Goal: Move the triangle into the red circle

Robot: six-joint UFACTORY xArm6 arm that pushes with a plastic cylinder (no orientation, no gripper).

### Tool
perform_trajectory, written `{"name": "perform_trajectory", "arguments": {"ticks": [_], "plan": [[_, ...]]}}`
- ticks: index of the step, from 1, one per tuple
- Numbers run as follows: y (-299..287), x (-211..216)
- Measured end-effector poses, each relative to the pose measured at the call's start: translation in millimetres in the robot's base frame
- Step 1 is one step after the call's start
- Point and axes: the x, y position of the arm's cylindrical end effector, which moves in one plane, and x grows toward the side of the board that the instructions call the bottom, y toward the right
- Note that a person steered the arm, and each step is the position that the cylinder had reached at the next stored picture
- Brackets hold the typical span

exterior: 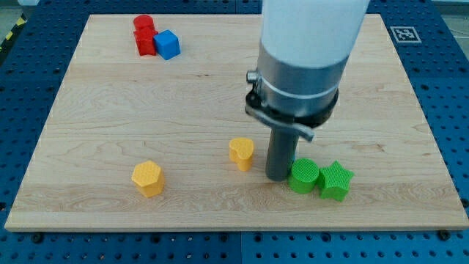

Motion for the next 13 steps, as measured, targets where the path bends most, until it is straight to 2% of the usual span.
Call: {"name": "perform_trajectory", "arguments": {"ticks": [1,2,3,4,5,6,7,9,10,11,12,13], "plan": [[0,-16],[0,-12],[35,-43],[77,-102],[79,-96],[98,-65],[118,-90],[43,-189],[34,-212],[36,-189],[28,-186],[-7,-223]]}}
